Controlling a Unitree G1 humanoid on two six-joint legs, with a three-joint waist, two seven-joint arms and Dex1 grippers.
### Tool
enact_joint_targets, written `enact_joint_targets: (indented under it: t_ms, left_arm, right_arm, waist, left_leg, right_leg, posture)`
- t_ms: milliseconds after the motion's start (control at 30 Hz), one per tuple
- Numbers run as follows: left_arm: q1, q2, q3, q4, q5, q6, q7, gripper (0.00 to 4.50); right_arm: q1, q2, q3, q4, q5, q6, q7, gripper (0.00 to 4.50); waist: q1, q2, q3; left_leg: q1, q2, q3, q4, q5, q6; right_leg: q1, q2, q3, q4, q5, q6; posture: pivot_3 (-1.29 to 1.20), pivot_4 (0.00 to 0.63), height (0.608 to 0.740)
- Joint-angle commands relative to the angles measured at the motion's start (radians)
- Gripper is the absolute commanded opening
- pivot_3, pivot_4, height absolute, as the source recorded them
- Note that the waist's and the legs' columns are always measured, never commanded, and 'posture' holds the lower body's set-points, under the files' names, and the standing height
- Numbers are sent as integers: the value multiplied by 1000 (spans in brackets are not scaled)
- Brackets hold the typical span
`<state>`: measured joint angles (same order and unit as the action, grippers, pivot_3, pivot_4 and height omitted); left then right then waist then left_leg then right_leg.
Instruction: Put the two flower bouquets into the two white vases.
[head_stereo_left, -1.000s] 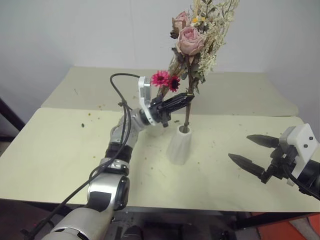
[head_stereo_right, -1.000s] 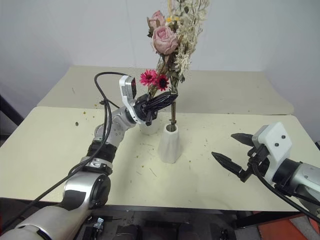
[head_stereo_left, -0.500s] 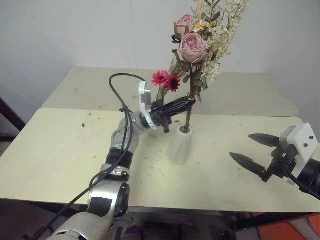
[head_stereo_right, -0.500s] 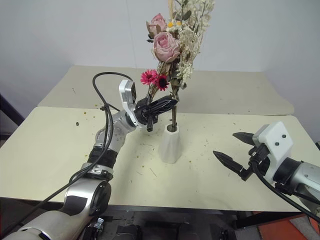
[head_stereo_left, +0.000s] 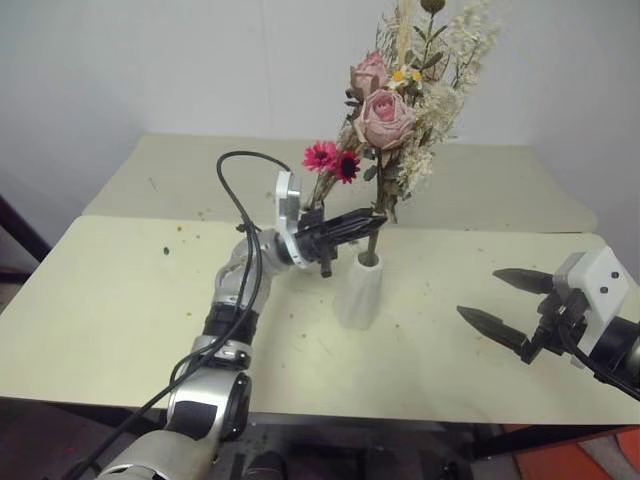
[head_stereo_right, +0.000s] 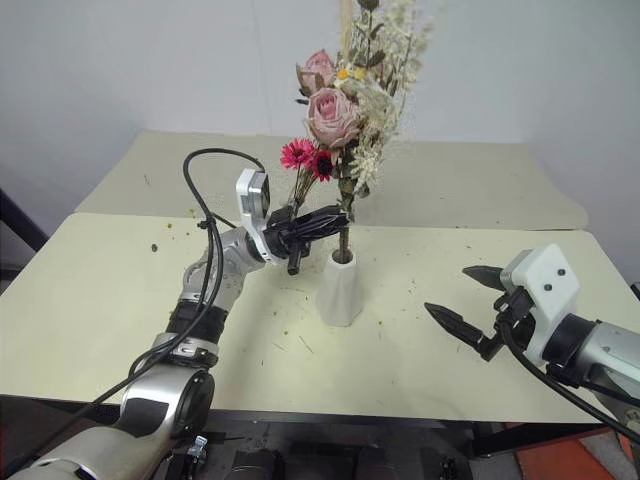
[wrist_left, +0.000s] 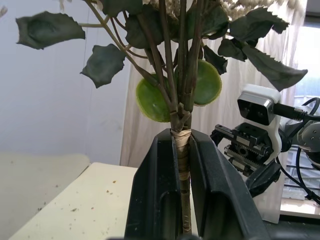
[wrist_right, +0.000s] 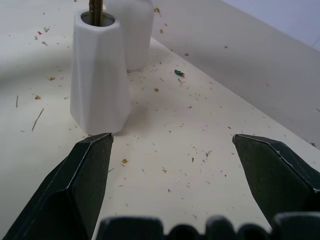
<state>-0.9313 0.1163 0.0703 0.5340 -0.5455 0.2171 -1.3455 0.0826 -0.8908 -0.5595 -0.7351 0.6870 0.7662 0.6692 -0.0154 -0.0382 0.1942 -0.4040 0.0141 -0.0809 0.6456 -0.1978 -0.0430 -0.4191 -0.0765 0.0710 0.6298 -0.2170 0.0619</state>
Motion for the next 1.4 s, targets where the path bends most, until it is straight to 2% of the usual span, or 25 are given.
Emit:
enact_joint_targets:
  t_ms: [33,233,433,667,700,1000,1133,1267,1400]
  left_arm:
    - [9,-1,-18,-37,14,-30,-4,86]
    - [10,-12,-17,-17,26,-45,24,86]
    - [-8,19,-1,-26,-17,14,-32,2010]
    - [35,186,-114,-152,72,-12,-172,4294]
    - [39,207,-121,-163,88,-18,-166,4485]
    - [10,346,-117,-203,218,-16,9,4485]
    - [35,451,-60,-297,165,11,-22,4485]
    - [113,587,-17,-412,167,-33,-55,4485]
    - [213,703,66,-518,87,38,-88,4485]
  right_arm:
    - [-17,-8,-6,-9,-9,-35,2,4500]
    - [-21,-6,-7,-4,-15,-36,6,4500]
    - [-14,-4,-9,-4,-22,-39,11,4500]
    - [16,-6,-33,-9,-21,-43,30,4500]
    - [16,-6,-31,-6,-23,-45,31,4500]
    - [-22,-14,12,19,-33,-52,34,4500]
    - [-33,-22,8,28,-35,-47,42,4500]
    - [-20,-33,-20,33,-35,-40,63,4500]
    - [1,-52,-69,55,-27,-40,106,4500]
  waist:
    - [0,0,0]
    - [0,0,0]
    - [-3,0,0]
    - [-4,0,0]
    - [-3,0,0]
    - [-4,0,0]
    - [-6,0,0]
    - [-10,1,0]
    - [-9,1,0]
  left_leg:
    - [0,0,0,0,0,0]
    - [0,0,0,0,0,0]
    - [0,0,0,0,0,0]
    - [0,0,0,0,0,0]
    - [0,0,0,0,0,0]
    - [0,0,0,0,0,0]
    - [0,1,0,0,0,0]
    - [0,1,0,0,0,0]
    - [0,2,0,0,0,0]
  right_leg:
    - [0,0,0,0,0,0]
    - [0,0,0,0,0,0]
    - [0,0,0,0,0,0]
    - [0,0,0,0,0,-1]
    - [0,0,0,0,0,-1]
    - [0,0,0,1,0,0]
    - [-1,0,0,1,0,0]
    - [-1,0,0,1,0,0]
    - [-1,0,0,1,0,0]
  posture:
    - [0,150,740]
    - [0,150,740]
    - [0,150,740]
    - [0,150,740]
    - [0,150,740]
    - [0,150,740]
    - [0,150,740]
    - [0,150,740]
    - [0,150,740]
